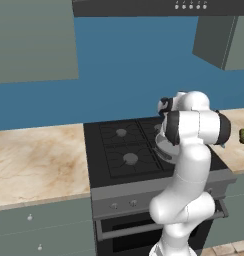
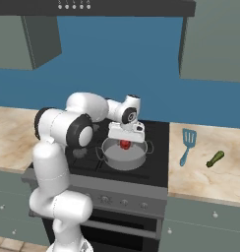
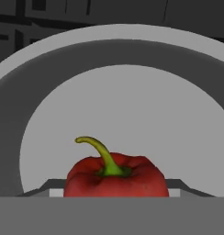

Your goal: Put the bell pepper and squash in the pot. Retrieve the spatula and lightly stir the vegetables in the pot.

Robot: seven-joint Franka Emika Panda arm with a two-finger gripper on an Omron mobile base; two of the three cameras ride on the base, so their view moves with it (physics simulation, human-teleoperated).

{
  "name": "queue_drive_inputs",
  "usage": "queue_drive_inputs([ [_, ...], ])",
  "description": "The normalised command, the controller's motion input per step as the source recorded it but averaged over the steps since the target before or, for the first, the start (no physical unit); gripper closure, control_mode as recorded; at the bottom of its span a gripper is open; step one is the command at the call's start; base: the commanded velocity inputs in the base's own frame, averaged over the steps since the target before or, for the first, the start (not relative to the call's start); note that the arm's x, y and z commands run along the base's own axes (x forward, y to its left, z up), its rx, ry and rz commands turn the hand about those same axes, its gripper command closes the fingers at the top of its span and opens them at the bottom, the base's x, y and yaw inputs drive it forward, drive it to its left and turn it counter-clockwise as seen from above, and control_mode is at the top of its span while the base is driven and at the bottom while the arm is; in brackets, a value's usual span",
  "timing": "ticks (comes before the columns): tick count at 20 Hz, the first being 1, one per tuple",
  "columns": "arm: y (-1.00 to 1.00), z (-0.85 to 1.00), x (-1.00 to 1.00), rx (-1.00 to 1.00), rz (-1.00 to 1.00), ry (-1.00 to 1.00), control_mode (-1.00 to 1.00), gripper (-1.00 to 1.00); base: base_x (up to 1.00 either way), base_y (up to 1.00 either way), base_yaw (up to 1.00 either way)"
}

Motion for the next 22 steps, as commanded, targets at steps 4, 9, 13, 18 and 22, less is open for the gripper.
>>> queue_drive_inputs([
  [4,0.0,0.01,-0.09,0.0,-0.03,0.0,-1.0,-1.0,0.0,0.0,0.0],
  [9,0.0,0.33,-0.28,0.0,-0.04,0.0,-1.0,-1.0,0.0,0.0,0.0],
  [13,0.02,0.56,-0.69,0.0,-0.01,-0.02,-1.0,-1.0,0.0,0.0,0.0],
  [18,0.1,0.43,-0.92,0.0,0.0,-0.01,-1.0,-1.0,0.0,0.0,0.0],
  [22,0.14,0.34,-0.97,0.0,0.0,0.0,-1.0,-1.0,0.0,0.0,0.0],
])
